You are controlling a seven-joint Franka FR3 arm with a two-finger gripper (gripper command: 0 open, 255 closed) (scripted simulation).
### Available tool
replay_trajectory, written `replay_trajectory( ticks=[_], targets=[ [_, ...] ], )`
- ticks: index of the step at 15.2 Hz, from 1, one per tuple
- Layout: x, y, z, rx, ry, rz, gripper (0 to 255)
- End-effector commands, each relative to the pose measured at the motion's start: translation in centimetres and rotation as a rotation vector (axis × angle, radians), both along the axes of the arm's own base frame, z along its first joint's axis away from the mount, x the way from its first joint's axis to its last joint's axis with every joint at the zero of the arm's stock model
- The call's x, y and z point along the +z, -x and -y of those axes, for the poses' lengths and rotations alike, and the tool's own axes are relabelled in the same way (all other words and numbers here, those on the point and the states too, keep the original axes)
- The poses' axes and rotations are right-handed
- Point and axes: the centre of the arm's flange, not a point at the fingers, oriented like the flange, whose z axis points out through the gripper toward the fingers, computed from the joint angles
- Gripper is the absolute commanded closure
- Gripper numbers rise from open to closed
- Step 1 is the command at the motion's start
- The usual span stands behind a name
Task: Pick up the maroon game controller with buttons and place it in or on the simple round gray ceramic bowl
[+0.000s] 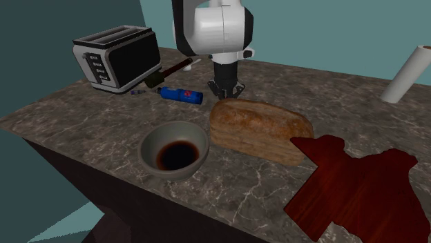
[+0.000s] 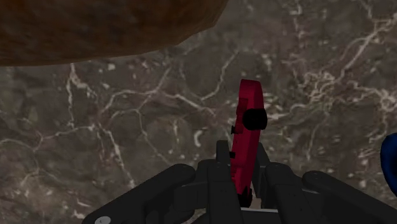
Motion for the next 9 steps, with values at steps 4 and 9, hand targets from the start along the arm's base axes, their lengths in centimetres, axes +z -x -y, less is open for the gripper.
replay_trajectory(
  ticks=[4, 9],
  targets=[
    [0.0, 0.0, 0.0, 0.0, 0.0, 0.0, 255],
    [1.1, 0.0, 0.0, 0.0, 0.0, 0.0, 255]
  ],
)
